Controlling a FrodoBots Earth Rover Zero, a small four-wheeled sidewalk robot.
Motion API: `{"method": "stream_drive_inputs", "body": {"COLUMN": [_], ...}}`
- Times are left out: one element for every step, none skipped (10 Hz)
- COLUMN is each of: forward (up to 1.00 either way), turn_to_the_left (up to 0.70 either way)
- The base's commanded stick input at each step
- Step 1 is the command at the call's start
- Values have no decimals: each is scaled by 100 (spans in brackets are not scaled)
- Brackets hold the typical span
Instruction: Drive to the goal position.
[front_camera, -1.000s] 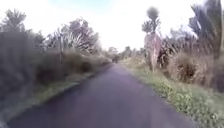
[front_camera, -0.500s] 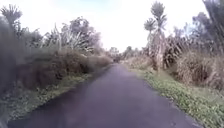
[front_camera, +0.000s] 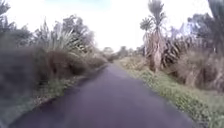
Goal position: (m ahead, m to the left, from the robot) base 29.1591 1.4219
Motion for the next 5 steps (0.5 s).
{"method": "stream_drive_inputs", "body": {"forward": [85,85,85,85,85], "turn_to_the_left": [-13,-30,-34,-33,-30]}}
